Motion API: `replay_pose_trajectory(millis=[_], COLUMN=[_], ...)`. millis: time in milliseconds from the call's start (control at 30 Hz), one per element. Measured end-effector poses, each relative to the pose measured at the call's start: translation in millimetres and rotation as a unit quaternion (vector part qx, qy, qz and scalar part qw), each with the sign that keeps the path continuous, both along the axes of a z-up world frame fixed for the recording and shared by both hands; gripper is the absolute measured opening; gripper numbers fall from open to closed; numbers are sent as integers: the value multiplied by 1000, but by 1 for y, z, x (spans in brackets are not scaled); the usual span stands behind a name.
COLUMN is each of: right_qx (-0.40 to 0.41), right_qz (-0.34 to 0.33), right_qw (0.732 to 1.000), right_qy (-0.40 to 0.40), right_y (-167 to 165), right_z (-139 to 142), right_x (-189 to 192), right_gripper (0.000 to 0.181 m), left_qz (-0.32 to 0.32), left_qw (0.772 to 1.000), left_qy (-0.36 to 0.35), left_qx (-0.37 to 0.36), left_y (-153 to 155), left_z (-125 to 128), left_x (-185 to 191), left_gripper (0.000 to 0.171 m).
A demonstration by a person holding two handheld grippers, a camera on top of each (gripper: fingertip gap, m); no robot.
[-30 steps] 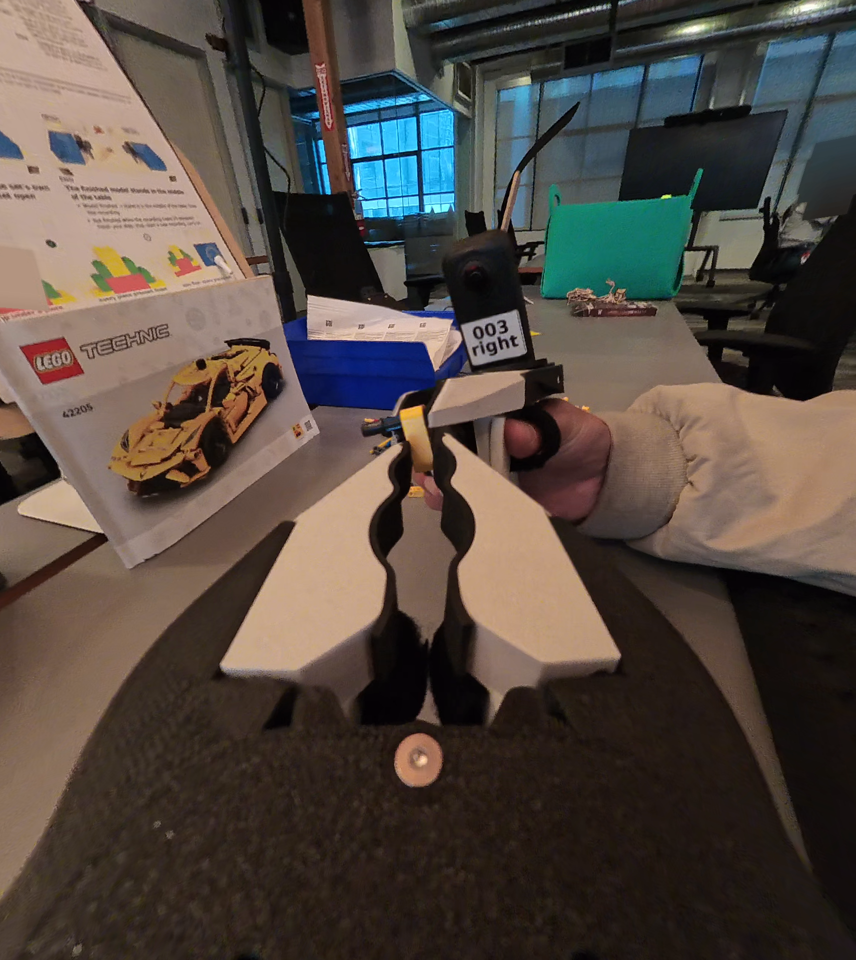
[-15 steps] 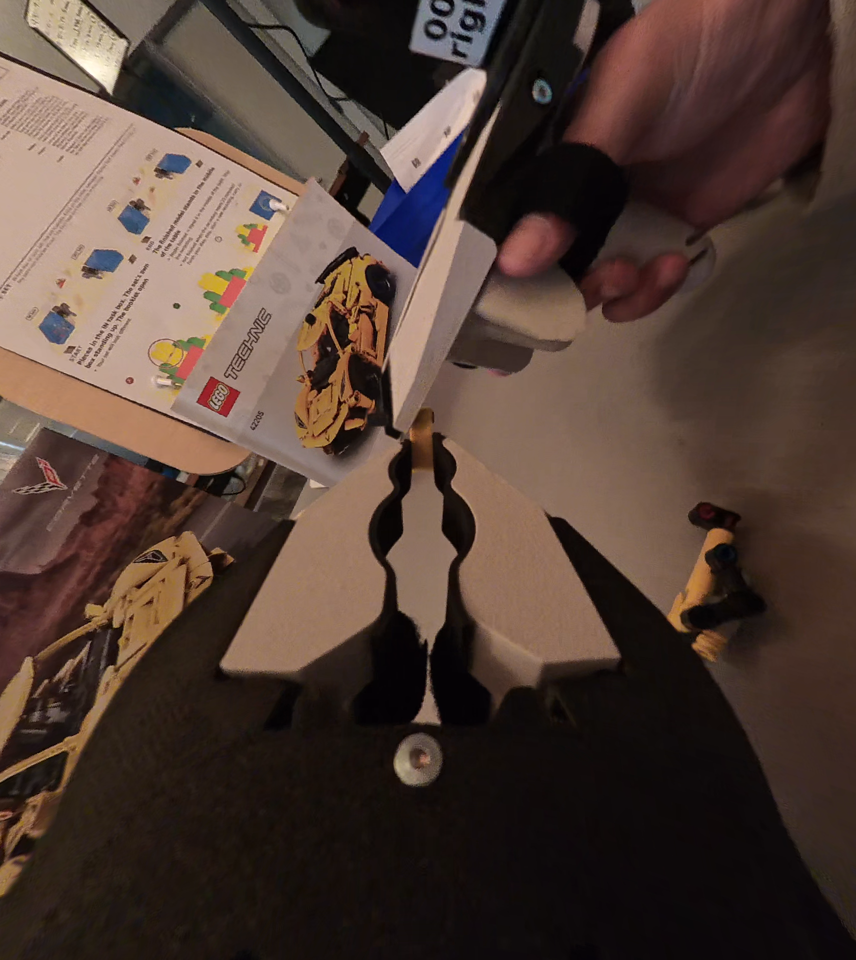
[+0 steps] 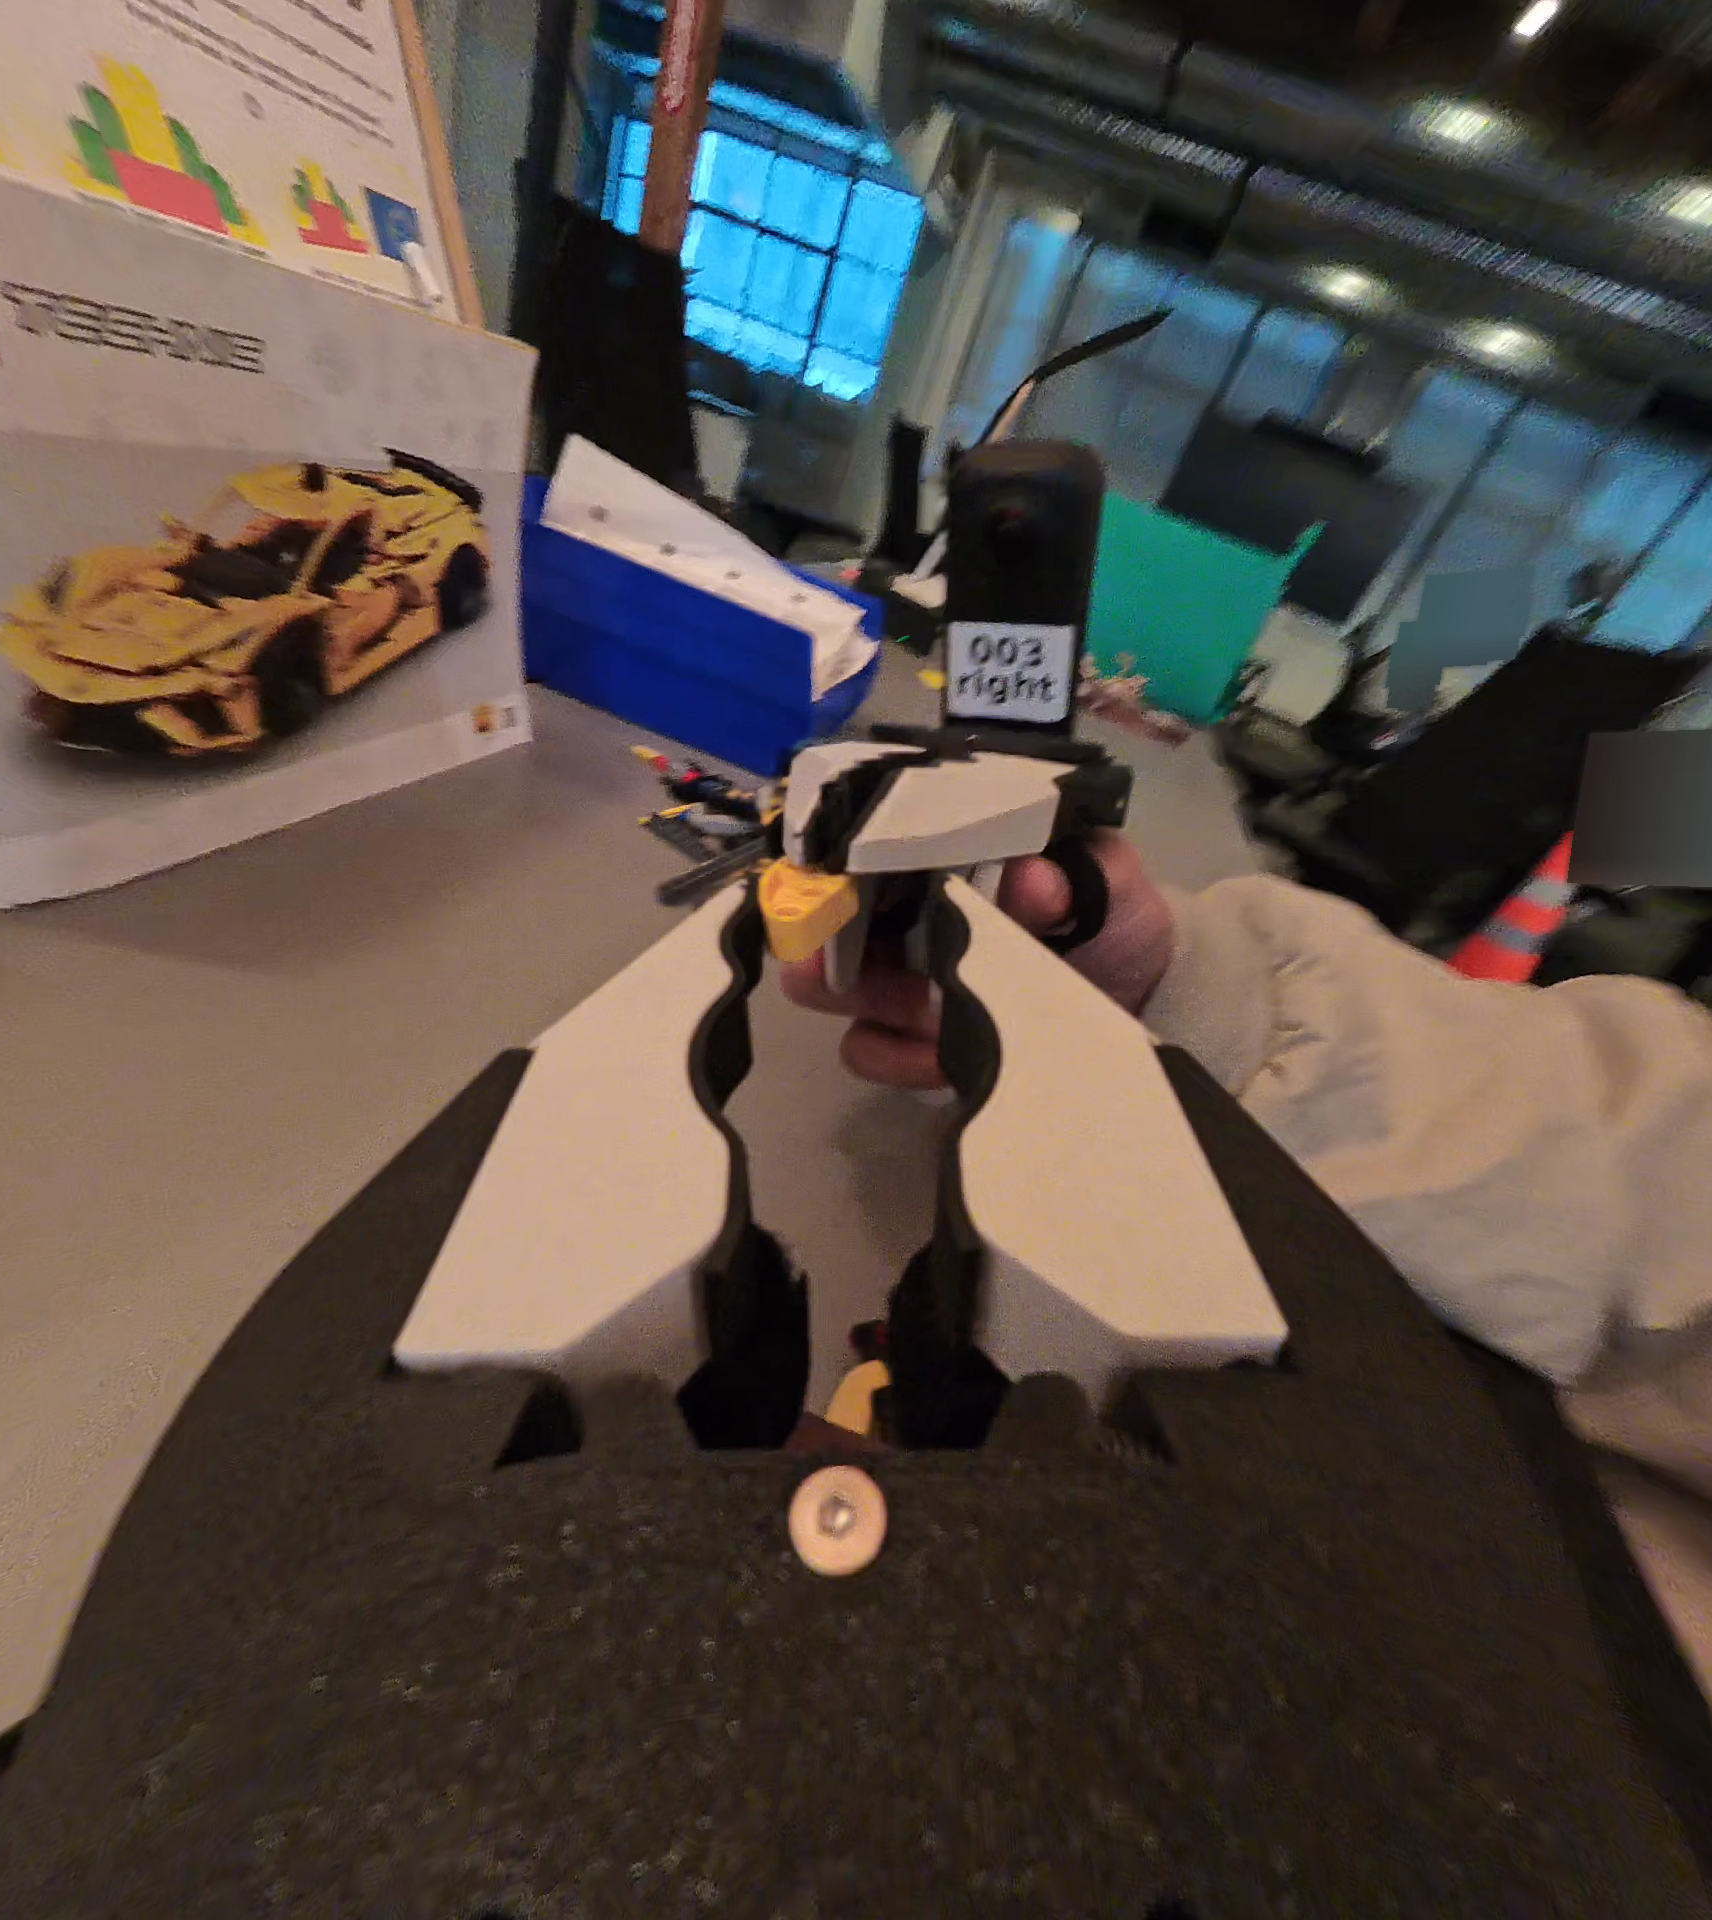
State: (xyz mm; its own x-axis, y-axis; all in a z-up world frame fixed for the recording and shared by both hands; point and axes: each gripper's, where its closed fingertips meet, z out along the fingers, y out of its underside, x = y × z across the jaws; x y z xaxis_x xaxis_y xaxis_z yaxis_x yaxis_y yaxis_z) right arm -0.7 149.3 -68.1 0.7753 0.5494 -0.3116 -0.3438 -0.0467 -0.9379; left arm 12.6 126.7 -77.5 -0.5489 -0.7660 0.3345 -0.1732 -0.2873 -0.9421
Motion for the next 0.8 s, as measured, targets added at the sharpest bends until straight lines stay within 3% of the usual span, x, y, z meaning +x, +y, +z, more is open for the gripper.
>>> replay_pose_trajectory(millis=[100,200,367,500,533,567,600,633,700,733,767,800], right_qx=[15,17,10,-19,54,134,141,136,80,10,-82,-189], right_qz=[31,53,60,41,1,-47,-73,-104,-101,-112,-169,-242], right_qw=[999,996,992,984,969,931,925,937,965,977,976,952], right_qy=[43,70,107,170,240,335,345,305,228,180,106,2], right_y=[-4,-7,-4,2,-5,-26,-43,-55,-68,-68,-71,-84], right_z=[8,11,12,9,32,57,62,65,66,54,29,-5], right_x=[-5,-7,-7,5,31,79,109,124,120,116,124,140], right_gripper=[4,3,4,3,3,3,4,3,3,3,3,4], left_qz=[-1,2,-11,29,34,36,34,38,50,64,87,111], left_qw=[1000,999,997,999,999,999,999,999,998,996,991,981], left_qy=[-19,-31,-34,-22,-6,10,10,0,-30,-47,-56,-52], left_qx=[-6,-7,-69,-39,-17,2,-10,-32,-12,28,88,150], left_y=[1,-1,2,8,7,5,6,9,14,14,14,16], left_z=[7,11,15,4,-5,-15,-15,-8,4,5,0,-9], left_x=[-3,-6,-6,2,3,3,1,1,0,0,2,5], left_gripper=[16,16,15,15,15,15,15,15,15,15,15,15])
